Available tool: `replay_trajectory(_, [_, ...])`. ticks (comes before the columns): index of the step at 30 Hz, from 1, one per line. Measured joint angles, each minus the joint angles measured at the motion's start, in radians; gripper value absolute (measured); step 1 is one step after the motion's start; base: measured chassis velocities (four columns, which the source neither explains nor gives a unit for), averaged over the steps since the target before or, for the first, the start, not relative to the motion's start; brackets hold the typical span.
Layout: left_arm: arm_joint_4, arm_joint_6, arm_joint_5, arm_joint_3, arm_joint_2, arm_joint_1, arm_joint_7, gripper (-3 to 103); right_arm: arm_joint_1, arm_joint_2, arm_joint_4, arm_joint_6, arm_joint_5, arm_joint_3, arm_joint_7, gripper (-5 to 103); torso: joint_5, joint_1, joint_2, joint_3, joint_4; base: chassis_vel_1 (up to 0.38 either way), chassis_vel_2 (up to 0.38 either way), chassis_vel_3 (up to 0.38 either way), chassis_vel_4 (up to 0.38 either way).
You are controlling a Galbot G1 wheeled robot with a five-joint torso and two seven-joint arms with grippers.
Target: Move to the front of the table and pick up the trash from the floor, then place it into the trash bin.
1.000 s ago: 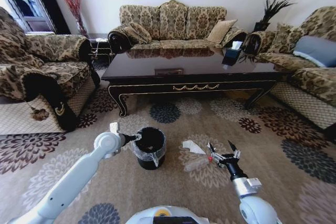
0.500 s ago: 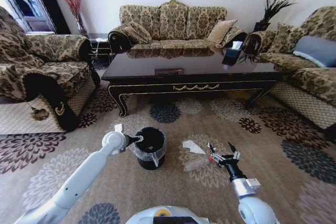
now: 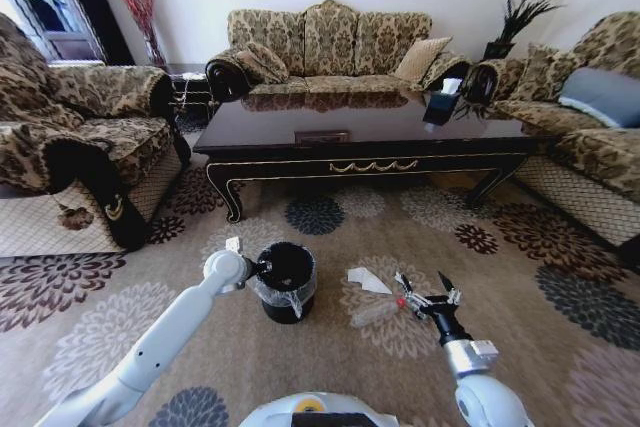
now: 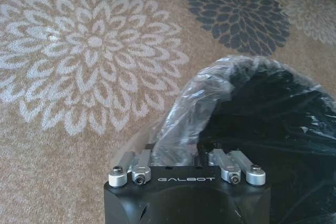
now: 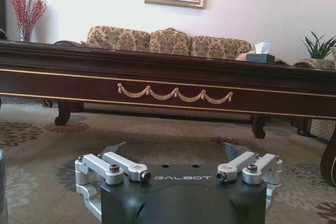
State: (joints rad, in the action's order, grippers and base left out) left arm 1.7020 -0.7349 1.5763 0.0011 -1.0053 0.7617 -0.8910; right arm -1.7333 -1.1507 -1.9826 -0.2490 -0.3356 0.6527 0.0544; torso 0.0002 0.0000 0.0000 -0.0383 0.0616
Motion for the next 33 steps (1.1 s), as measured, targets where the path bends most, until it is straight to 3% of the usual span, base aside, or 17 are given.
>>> replay_trajectory(3, [-0.001, 0.0, -0.001, 0.001, -0.002, -0.001, -0.003, 26, -0.001, 0.001, 0.001, -0.001, 0.0, 0.0, 0.0, 100, 0.0, 0.0, 0.0, 0.0, 0.0003, 0.0, 0.0, 0.0, 0.0])
replay_trajectory(12, [0.007, -0.002, -0.006, 0.0, 0.015, 0.024, -0.003, 1, 0.002, 0.007, 0.002, -0.001, -0.005, -0.001, 0.001, 100, -0.0004, 0.0, 0.0, 0.0, 0.0002, 0.0, 0.0, 0.0, 0.0])
replay_trajectory(24, [0.091, -0.001, -0.01, -0.038, 0.087, 0.057, -0.008, 0, 0.011, 0.01, 0.02, 0.024, 0.001, -0.003, 0.029, 100, -0.0002, 0.0, 0.0, 0.0, 0.0005, 0.0, 0.0, 0.0, 0.0])
replay_trajectory(29, [0.168, -0.001, -0.003, -0.054, 0.147, 0.072, -0.009, 0, 0.038, 0.011, 0.043, 0.082, -0.018, -0.02, 0.097, 100, -0.0003, 0.0, 0.0, 0.0, 0.0003, 0.0, 0.0, 0.0, 0.0])
replay_trajectory(33, [0.224, -0.001, 0.005, -0.071, 0.189, 0.098, -0.009, 0, 0.098, -0.005, 0.11, 0.115, -0.091, -0.053, 0.181, 100, -0.0002, 0.0, 0.0, 0.0, 0.0003, 0.0, 0.0, 0.0, 0.0])
